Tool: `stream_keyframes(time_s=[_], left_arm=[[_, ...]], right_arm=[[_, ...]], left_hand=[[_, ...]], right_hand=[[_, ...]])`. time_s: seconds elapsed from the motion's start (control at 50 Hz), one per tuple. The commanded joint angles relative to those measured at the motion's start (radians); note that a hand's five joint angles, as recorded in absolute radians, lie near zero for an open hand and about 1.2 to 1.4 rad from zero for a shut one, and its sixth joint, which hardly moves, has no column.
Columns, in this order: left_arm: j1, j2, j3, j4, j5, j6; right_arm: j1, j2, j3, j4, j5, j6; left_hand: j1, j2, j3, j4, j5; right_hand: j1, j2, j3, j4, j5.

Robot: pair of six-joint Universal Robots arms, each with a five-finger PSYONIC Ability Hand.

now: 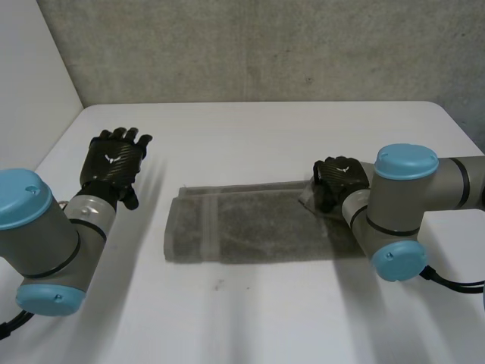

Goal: Fold the towel.

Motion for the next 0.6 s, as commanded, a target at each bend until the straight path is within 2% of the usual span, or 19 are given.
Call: stream_keyframes(time_s=[0.02,0.16,0.26,0.48,0.54,0.56,0.58,0.6], left_arm=[[0.000,0.000,-0.001,0.000,0.001,0.001],[0.000,0.000,0.000,0.000,0.001,0.003],[0.000,0.000,-0.001,0.000,0.001,0.003],[-0.001,0.000,-0.006,0.000,0.001,0.003],[-0.001,-0.002,-0.006,0.000,0.001,0.003],[-0.001,-0.002,-0.006,0.000,0.001,0.003],[-0.001,-0.002,-0.006,0.000,0.001,0.003],[-0.001,-0.003,-0.006,0.000,0.001,0.003]], right_arm=[[0.002,0.018,-0.023,0.007,-0.012,0.024],[0.001,-0.036,-0.023,0.057,-0.019,0.104],[-0.001,-0.056,-0.016,0.070,-0.064,0.133],[0.004,0.033,-0.055,0.064,-0.067,0.124],[0.004,0.059,-0.067,0.060,-0.064,0.118],[0.004,0.065,-0.075,0.060,-0.064,0.107],[0.004,0.067,-0.076,0.060,-0.065,0.095],[0.004,0.067,-0.076,0.060,-0.065,0.095]], left_hand=[[0.002,0.010,0.008,0.007,-0.030],[0.002,0.010,0.008,0.007,-0.030],[0.002,0.010,0.008,0.007,-0.030],[0.002,0.010,0.008,0.007,-0.030],[0.002,0.010,0.008,0.007,-0.030],[0.002,0.010,0.008,0.007,-0.030],[0.002,0.010,0.008,0.007,-0.030],[0.002,0.010,0.008,0.007,-0.030]], right_hand=[[0.151,0.056,0.066,0.072,0.078],[0.090,-0.006,0.005,0.011,0.016],[0.090,-0.006,0.005,0.011,0.016],[0.116,0.021,0.031,0.037,0.043],[0.143,0.047,0.057,0.064,0.069],[0.215,0.120,0.130,0.136,0.142],[0.382,0.286,0.296,0.303,0.308],[0.383,0.288,0.298,0.304,0.310]])
